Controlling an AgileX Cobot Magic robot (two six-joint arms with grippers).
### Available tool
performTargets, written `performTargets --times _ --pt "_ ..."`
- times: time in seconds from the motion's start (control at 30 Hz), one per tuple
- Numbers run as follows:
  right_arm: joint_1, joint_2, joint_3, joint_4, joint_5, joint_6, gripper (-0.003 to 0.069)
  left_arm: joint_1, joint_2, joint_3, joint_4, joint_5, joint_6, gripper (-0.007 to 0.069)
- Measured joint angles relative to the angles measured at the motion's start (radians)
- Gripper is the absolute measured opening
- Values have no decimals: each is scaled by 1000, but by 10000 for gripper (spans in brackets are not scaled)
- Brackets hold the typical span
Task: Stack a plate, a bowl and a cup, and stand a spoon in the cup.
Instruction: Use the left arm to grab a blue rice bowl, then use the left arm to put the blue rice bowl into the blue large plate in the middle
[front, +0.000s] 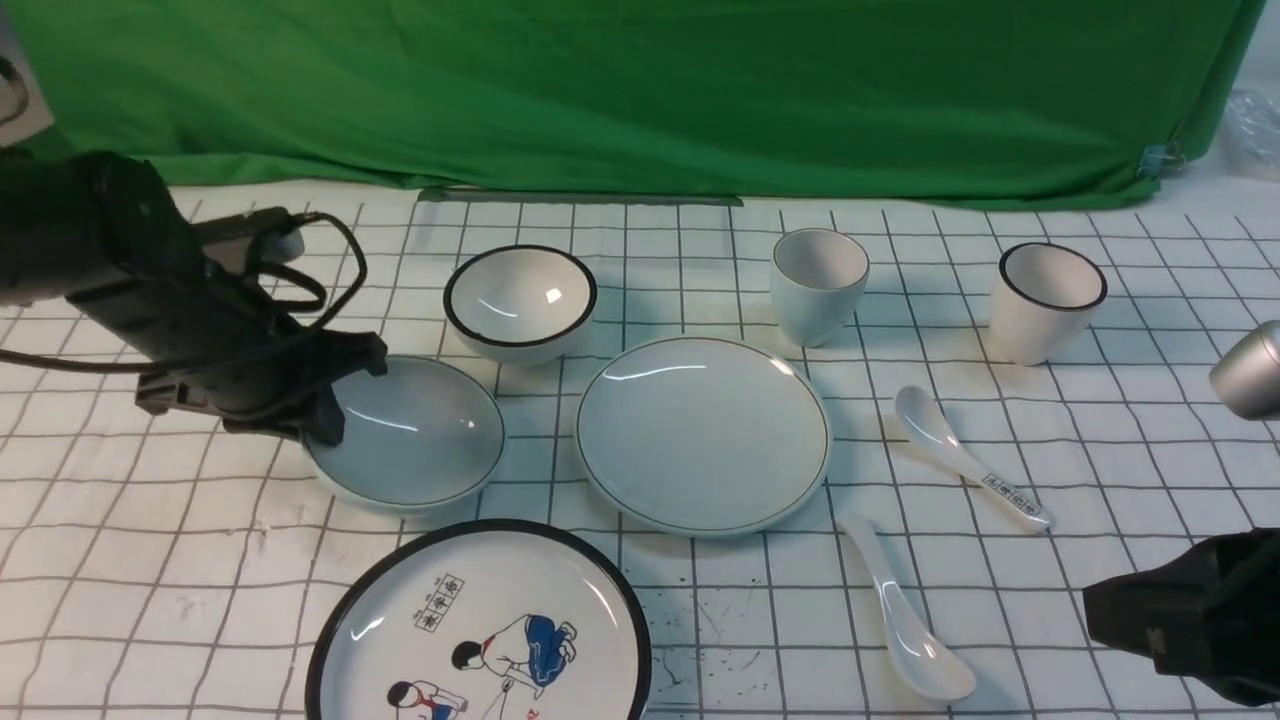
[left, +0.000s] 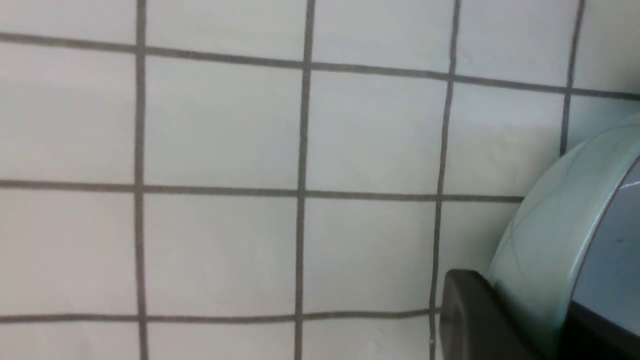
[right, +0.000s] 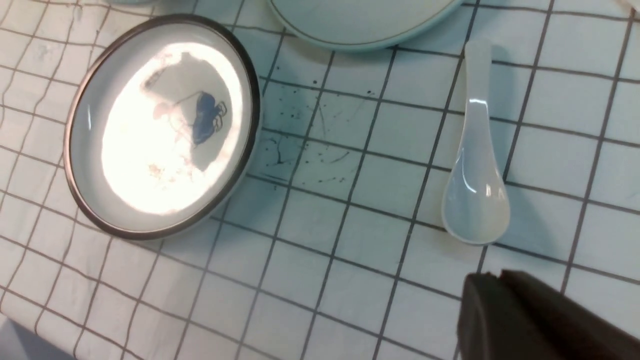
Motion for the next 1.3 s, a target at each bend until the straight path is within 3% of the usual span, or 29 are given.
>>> performTargets --times 0.13,0.23,0.37,0.53,0.93,1.13,1.3 --pt "0 0 0 0 0 0 59 -11 -66 -1 -81 12 40 44" --pt "0 0 0 -1 -2 0 67 -74 -135 -14 -178 -20 93 44" --pt "0 0 -1 -31 -3 0 71 -239 -110 -83 -227 -56 102 44" --pt "0 1 -1 -48 -3 0 74 -365 52 -212 -217 -64 69 44" --pt "0 2 -1 -109 7 0 95 -386 277 -312 -177 -96 8 59" --pt "0 33 -20 -223 25 88 100 -386 282 -319 -174 -135 8 153" --pt "0 185 -190 -401 82 194 133 -385 269 -319 -148 -85 8 357"
